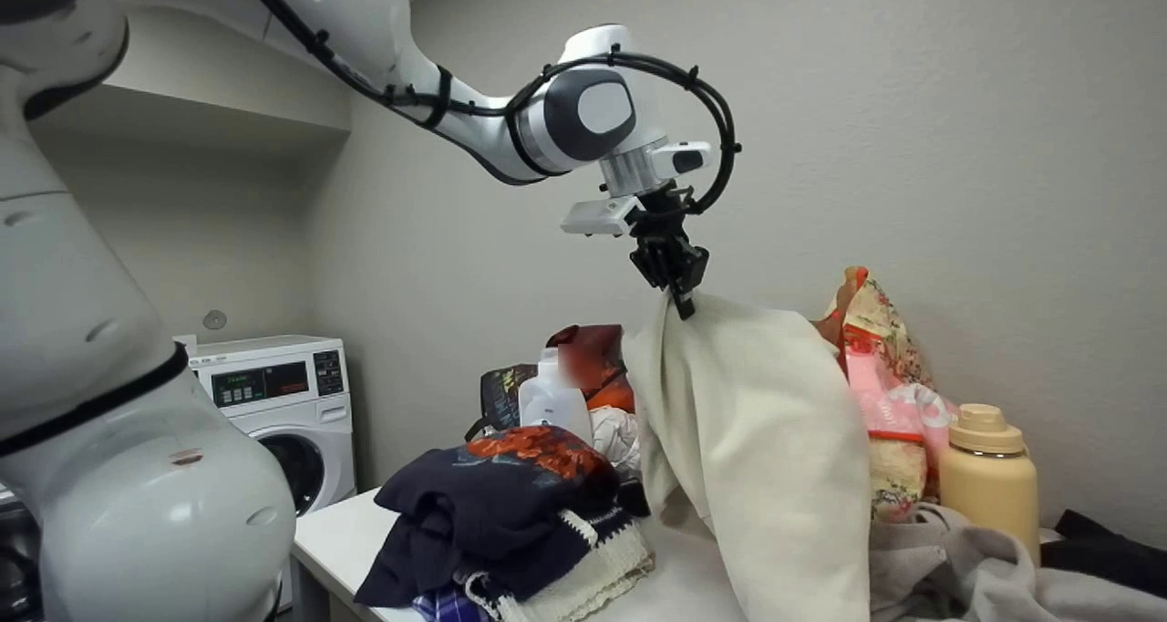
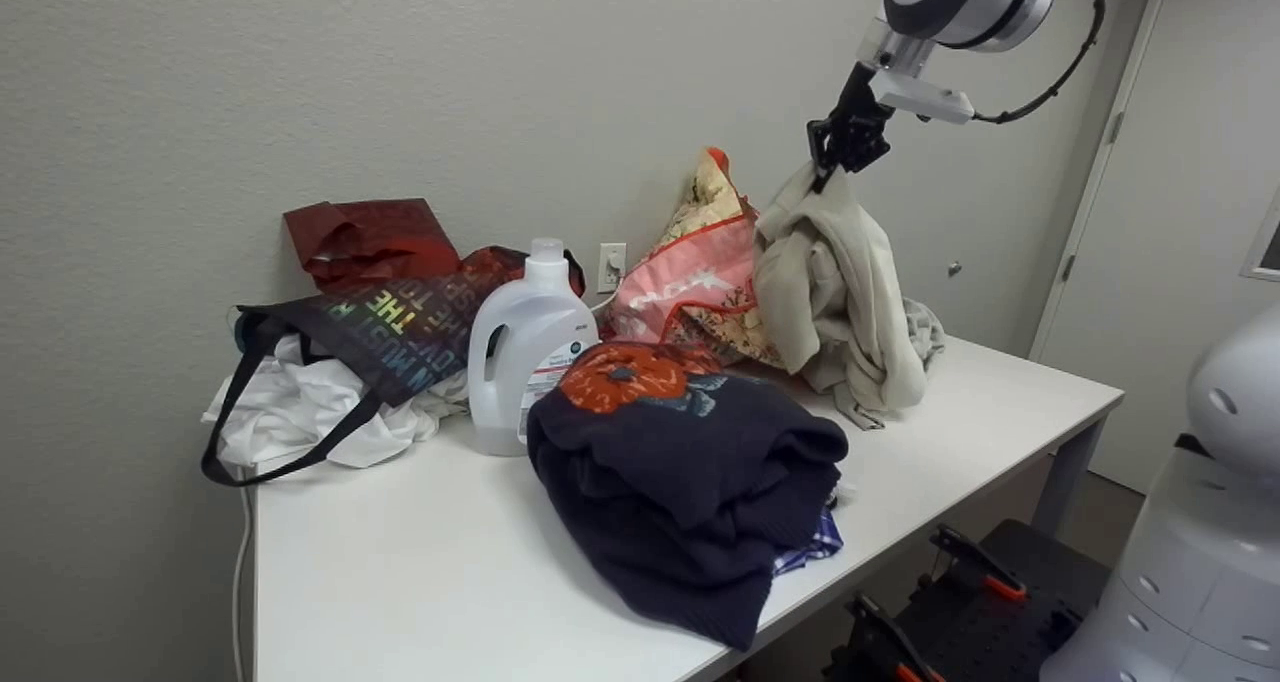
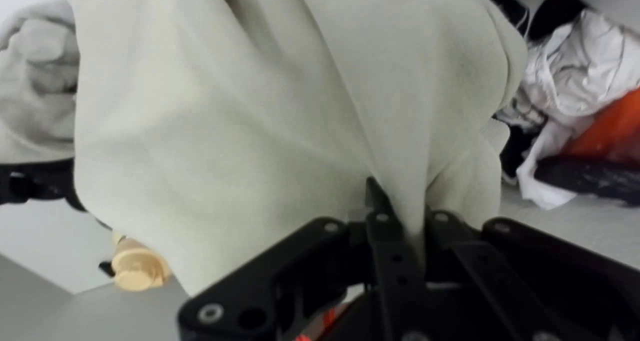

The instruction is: Move the jersey slightly to the left

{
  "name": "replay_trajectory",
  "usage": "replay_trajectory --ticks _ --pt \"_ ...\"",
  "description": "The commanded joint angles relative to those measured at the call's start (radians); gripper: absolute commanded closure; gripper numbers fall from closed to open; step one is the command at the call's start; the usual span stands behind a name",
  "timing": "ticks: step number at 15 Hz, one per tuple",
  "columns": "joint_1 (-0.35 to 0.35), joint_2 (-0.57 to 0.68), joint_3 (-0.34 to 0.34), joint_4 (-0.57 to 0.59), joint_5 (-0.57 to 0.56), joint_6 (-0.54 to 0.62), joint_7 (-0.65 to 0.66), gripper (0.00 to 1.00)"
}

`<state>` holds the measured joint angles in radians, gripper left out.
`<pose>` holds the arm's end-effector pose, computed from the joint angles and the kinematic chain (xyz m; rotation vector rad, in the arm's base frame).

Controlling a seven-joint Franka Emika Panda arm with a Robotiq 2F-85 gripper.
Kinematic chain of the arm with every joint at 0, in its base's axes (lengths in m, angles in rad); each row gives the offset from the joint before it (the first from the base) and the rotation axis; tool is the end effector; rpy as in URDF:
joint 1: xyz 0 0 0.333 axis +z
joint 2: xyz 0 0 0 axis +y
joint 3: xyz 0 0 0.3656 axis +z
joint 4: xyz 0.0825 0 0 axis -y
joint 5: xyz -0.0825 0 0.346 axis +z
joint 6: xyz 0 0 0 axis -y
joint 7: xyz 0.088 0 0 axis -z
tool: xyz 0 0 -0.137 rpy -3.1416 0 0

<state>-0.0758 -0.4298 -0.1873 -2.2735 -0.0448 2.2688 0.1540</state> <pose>0.3985 -0.1234 0.5937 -2.9962 0.6002 -0.6515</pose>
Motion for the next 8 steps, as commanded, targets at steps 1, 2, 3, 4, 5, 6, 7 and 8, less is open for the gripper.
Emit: replay_trajectory --ticks 1,2,3,4,5,6,7,8 --pt "-0.043 0.02 -0.007 -0.015 0.034 -0.154 -0.083 0.98" --pt "-0.072 0.026 0.004 -0.031 -0.01 -0.168 -0.058 0.98" --pt "-0.096 0.029 0.009 -0.058 -0.046 -0.152 -0.041 0.98" --pt "-0.113 0.035 0.011 -0.082 -0.074 -0.131 -0.032 0.98" --pt "-0.122 0.04 0.007 -0.107 -0.085 -0.115 -0.038 0.98" --pt "-0.13 0.047 0.005 -0.13 -0.094 -0.102 -0.039 0.98" --pt "-0.133 0.056 -0.001 -0.154 -0.087 -0.086 -0.046 0.98" --pt "-0.129 0.067 -0.011 -0.176 -0.059 -0.068 -0.064 0.98"
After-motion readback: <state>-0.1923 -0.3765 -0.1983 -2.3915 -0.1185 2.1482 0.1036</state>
